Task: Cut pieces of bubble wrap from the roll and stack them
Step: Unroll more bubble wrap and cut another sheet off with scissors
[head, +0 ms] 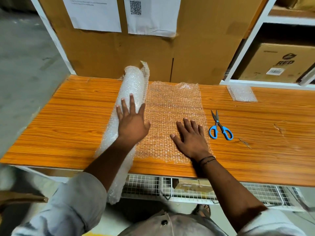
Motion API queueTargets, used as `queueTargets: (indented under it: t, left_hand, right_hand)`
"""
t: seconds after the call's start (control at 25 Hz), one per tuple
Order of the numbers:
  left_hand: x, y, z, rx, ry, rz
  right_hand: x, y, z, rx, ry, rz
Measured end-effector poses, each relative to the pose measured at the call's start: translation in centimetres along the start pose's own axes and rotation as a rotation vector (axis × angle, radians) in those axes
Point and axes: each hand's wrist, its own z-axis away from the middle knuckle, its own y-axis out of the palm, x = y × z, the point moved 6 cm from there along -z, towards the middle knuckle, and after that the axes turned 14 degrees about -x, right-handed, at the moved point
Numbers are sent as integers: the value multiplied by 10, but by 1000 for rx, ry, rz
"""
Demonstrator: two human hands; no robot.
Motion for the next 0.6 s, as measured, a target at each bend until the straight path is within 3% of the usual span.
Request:
queueTargets:
  t: [0.16,0.28,0.6]
  left_hand:
    - [-51,14,18,62,252,-2]
    - [-39,35,23,117,184,-108]
    - [10,41,22,47,143,-163]
  right_hand:
    - [21,-5,8,-30,-7,-52]
    - [27,3,16,-2,-17,-8]
    - [9,2,20,5,-9,11]
